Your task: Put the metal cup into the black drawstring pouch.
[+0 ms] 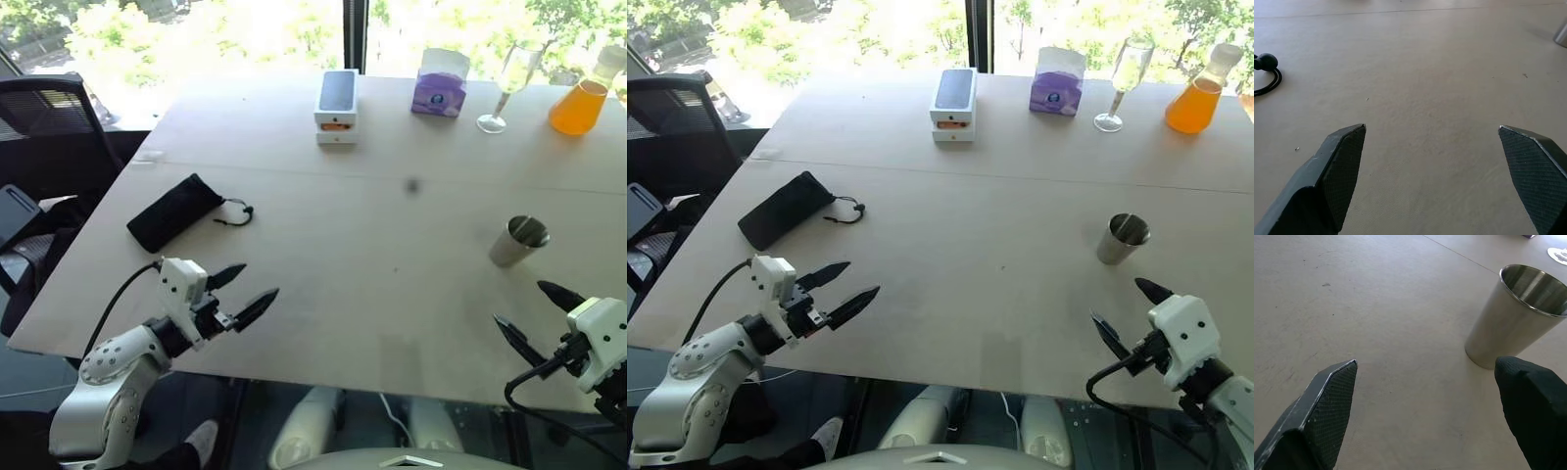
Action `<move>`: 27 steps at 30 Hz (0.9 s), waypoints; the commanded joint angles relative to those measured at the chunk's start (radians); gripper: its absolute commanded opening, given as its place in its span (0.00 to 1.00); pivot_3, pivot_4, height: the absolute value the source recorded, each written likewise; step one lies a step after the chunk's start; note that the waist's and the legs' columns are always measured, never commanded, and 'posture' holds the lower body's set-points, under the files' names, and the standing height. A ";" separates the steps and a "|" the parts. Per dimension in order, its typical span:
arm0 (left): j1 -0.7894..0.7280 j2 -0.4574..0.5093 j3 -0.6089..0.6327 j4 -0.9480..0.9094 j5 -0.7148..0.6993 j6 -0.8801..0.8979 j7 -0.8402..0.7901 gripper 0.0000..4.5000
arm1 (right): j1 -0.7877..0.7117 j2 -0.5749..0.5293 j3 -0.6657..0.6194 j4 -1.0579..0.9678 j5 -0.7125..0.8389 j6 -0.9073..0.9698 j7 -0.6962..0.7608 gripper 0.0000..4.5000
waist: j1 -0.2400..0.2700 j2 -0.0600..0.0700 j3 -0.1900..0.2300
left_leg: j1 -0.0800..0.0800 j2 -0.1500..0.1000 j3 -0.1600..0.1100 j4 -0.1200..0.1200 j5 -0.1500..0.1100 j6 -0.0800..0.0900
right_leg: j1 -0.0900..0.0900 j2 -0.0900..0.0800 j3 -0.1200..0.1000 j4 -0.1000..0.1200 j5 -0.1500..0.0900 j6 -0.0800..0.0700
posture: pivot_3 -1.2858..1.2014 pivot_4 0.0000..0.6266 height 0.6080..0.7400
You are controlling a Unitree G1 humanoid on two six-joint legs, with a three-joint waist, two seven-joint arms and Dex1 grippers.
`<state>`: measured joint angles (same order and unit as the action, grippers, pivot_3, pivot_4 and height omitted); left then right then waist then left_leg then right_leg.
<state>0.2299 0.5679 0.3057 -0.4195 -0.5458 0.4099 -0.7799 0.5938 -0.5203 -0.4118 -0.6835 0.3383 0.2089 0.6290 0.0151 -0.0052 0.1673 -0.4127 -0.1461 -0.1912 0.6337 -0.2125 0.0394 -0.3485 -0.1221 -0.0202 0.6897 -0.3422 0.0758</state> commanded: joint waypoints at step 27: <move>-1.299 -0.540 0.088 0.661 0.703 0.683 1.580 0.99 | -0.293 -0.143 0.067 -0.185 0.196 0.036 0.057 1.00 | 0.004 -0.023 0.003 | -0.004 -0.001 0.002 0.007 0.003 -0.004 | 0.000 0.000 -0.001 0.003 0.001 0.003 | 0.52 0.24 1.00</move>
<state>-1.0180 0.0361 0.3583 0.1864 0.1621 1.1531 0.7593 0.3011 -0.6670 -0.3294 -0.8564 0.5320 0.2607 0.6887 0.0186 -0.0283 0.1702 -0.4163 -0.1477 -0.1895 0.6420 -0.2098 0.0350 -0.3479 -0.1224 -0.0213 0.6936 -0.3409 0.0788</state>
